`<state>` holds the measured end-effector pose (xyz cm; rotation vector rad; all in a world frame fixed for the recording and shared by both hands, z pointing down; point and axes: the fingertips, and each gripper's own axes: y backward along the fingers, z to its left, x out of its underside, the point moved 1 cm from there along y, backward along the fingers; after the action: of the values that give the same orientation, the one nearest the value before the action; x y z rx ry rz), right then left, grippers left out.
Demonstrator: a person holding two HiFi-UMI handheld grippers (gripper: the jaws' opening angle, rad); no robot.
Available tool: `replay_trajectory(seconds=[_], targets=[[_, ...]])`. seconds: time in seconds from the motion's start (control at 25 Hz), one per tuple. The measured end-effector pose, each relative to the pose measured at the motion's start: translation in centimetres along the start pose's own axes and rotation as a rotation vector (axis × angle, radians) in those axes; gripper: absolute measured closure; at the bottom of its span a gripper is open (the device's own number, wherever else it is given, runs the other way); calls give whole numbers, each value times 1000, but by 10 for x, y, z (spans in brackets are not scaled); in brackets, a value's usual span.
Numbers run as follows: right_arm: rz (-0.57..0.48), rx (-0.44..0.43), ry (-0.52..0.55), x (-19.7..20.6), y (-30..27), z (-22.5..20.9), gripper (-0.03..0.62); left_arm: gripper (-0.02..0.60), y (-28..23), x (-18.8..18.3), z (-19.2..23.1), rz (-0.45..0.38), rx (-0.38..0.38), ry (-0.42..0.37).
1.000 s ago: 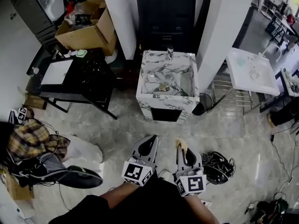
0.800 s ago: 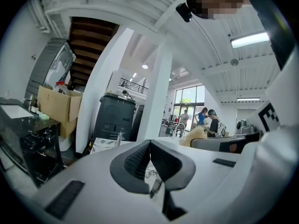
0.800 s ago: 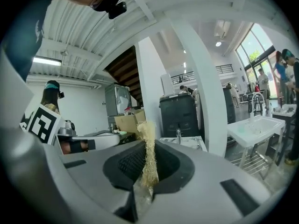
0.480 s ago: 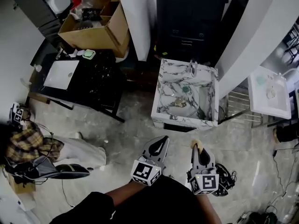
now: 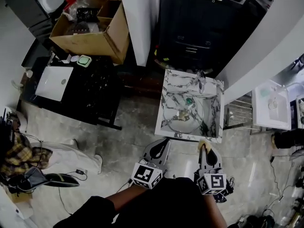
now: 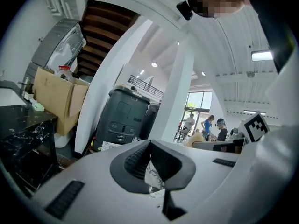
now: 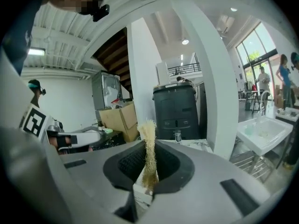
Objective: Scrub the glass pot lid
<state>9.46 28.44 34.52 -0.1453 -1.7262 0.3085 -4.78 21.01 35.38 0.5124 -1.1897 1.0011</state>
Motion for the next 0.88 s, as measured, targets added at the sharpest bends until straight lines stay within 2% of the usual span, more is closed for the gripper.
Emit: replay_trajectory(seconds=[0.12, 0.2, 0.52, 0.64, 0.72, 0.88], targets=[[-29, -39, -48, -3, -21, 2, 539, 566, -9, 3, 15, 10, 10, -3], [-4, -45, -61, -1, -35, 2, 539, 566, -13, 5, 24, 21, 8, 2], [76, -138, -2, 9, -87, -3, 539, 566, -33, 7, 48, 22, -55, 34], [91, -211, -1, 14, -107, -4, 539, 566, -39, 1, 58, -1, -107, 46], [139, -272, 1, 24, -125, -5, 539, 566, -46, -2, 64, -17, -141, 32], [216, -402, -45, 40, -151, -12, 539, 566, -67, 4, 62, -48, -148, 52]])
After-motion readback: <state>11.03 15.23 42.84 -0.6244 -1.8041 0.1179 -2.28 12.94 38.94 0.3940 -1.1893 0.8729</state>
